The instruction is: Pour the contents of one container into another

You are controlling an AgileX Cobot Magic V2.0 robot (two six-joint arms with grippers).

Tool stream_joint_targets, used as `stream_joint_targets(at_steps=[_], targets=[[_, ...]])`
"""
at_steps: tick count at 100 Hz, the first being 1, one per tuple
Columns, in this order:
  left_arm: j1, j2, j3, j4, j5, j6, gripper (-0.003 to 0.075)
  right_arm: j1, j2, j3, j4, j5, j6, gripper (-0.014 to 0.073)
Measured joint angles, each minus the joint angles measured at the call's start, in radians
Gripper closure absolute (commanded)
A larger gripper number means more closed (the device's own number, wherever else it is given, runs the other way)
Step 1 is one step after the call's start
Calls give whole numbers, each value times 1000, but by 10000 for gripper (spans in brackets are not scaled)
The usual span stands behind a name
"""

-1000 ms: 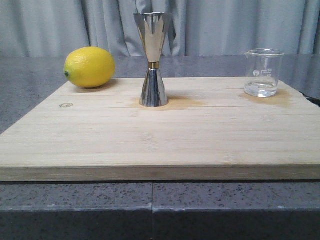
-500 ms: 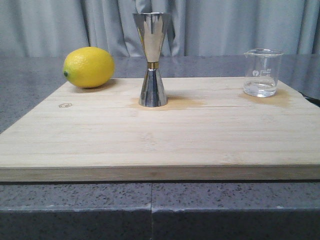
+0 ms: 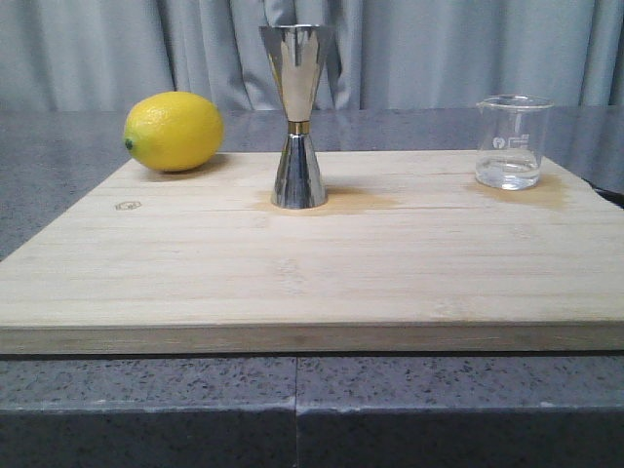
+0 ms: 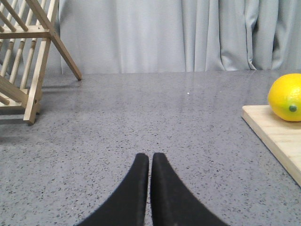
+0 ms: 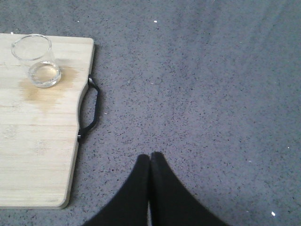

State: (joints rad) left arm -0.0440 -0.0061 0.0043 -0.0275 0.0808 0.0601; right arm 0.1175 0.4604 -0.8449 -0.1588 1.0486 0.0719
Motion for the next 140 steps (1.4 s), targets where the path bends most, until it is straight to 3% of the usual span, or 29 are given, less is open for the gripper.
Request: stream_joint_targets(at_steps=[60,72,88,105,117,140], targets=[[0,0,0,0,0,0,739,-29,-42,35,15,-32,0,666],[0,0,0,0,0,0,739,-107,-147,172,94,-210,0,666],[0,0,0,0,0,0,739,-203,-311,443,201,-570,0,666],[0,0,0,0,0,0,739,-224,-432,733,232,-862,0,666],[0,0,0,0,0,0,739,-224,-467,854,238,-972,0,666],[0,0,0,2,-2,0,739,-188,-469,856,220,-991,0,666]])
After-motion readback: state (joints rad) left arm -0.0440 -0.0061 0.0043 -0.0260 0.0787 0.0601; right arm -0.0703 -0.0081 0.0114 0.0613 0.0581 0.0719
